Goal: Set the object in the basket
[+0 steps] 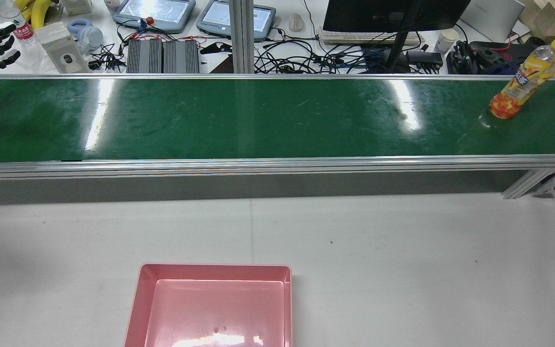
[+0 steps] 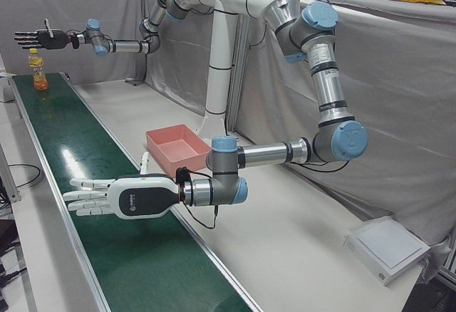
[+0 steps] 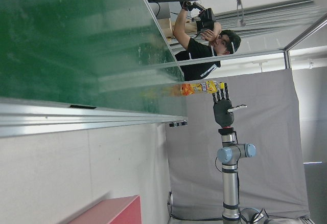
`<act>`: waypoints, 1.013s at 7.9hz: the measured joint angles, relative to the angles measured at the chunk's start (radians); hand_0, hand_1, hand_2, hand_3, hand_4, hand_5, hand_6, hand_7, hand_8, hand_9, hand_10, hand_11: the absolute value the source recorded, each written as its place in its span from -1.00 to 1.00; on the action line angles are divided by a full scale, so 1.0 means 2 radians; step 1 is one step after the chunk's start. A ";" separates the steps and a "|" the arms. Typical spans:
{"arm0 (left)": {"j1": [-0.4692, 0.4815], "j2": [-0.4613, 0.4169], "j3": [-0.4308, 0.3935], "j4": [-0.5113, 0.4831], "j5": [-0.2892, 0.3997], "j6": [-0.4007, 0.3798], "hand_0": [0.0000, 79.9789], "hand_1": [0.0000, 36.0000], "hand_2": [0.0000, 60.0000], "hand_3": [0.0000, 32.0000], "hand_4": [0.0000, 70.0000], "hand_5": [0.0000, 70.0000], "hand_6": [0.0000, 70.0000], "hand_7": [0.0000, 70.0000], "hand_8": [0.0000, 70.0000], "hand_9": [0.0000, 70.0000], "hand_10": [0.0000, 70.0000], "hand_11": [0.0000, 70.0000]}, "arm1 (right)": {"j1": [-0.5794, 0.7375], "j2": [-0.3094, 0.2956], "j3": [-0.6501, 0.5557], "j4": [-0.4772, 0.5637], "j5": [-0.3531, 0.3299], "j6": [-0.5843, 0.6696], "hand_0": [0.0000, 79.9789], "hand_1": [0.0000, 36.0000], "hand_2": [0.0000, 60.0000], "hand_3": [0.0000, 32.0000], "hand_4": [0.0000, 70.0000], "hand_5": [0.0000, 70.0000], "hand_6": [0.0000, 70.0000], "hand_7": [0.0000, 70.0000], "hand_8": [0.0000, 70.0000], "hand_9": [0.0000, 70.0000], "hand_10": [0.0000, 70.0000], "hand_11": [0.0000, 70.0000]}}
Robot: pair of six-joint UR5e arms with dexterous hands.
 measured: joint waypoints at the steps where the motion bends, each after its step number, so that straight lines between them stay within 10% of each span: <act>1: 0.000 0.000 0.001 -0.001 0.000 0.001 0.38 -0.91 -1.00 -0.96 -0.72 -0.72 -1.00 -1.00 -1.00 -1.00 -0.92 -0.85 | 0.000 0.000 0.000 0.000 0.000 0.000 -1.00 -1.00 -1.00 -1.00 -1.00 -1.00 -1.00 -1.00 -1.00 -1.00 -1.00 -1.00; 8: -0.001 0.001 0.002 -0.006 -0.002 0.001 0.37 -0.90 -1.00 -0.81 -0.76 -0.85 -1.00 -1.00 -1.00 -1.00 -0.92 -0.85 | 0.000 0.000 0.000 0.000 0.000 0.000 -1.00 -1.00 -1.00 -1.00 -1.00 -1.00 -1.00 -1.00 -1.00 -1.00 -1.00 -1.00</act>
